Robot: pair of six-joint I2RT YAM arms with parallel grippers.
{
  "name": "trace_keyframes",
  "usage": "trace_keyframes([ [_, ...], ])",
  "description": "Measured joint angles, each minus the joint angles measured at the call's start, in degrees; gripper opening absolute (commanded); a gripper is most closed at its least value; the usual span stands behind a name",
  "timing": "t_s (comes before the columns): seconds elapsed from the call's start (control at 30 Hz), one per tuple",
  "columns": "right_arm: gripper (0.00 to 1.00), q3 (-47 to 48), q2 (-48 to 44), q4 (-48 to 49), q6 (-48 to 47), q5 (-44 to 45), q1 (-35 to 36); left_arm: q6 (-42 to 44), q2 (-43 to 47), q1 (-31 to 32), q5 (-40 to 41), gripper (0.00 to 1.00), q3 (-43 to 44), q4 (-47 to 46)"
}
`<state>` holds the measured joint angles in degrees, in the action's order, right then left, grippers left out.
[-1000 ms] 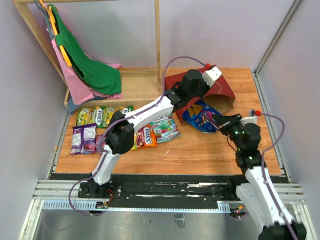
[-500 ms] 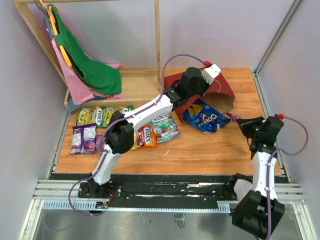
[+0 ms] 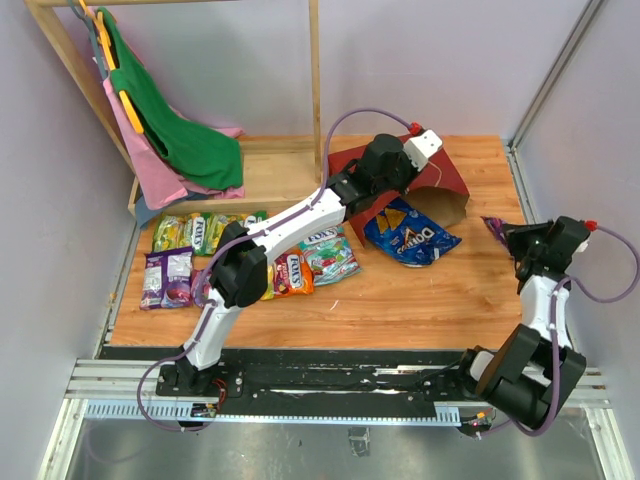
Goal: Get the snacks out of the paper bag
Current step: Place the snack at the corner of the board.
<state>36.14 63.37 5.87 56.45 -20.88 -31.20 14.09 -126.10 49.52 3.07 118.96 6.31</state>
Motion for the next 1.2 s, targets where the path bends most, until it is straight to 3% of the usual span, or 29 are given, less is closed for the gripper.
trace_keyframes([
  [0.23,0.01,-0.1,0.0,0.3,0.0,6.2,-1.0,0.7,0.0,0.0,-0.6,0.01,0.0,0.2],
  [0.37,0.02,-2.5,-0.6,3.0,0.0,9.5,2.3,0.7,-0.4,0.0,-1.2,0.01,0.5,0.3],
  [0.4,0.11,-3.6,-0.3,3.9,0.1,10.0,4.0,0.7,-0.6,0.0,-1.3,0.01,0.8,0.4],
  [0.5,0.52,-6.5,2.3,7.7,1.2,9.9,8.4,0.6,-1.2,0.0,-1.5,0.00,1.3,0.5],
  [0.53,0.62,-7.1,3.5,8.8,1.9,9.5,9.4,0.6,-1.3,0.0,-1.6,0.01,1.4,0.6],
  [0.63,0.81,-7.5,5.7,10.8,2.7,8.4,11.5,0.6,-1.7,0.0,-1.6,0.01,1.6,1.2],
  [0.93,0.99,-4.0,-11.4,2.2,0.5,11.4,12.1,0.9,-1.7,-0.1,-1.2,0.01,1.6,2.1],
  [1.03,1.00,-2.1,-16.4,-1.0,-0.9,13.1,11.8,1.3,-1.7,-0.2,-1.2,0.01,1.6,2.7],
  [1.2,1.00,-0.5,-13.7,-5.4,-3.7,13.1,8.1,1.8,-1.7,-0.9,-1.6,0.01,1.6,3.8],
])
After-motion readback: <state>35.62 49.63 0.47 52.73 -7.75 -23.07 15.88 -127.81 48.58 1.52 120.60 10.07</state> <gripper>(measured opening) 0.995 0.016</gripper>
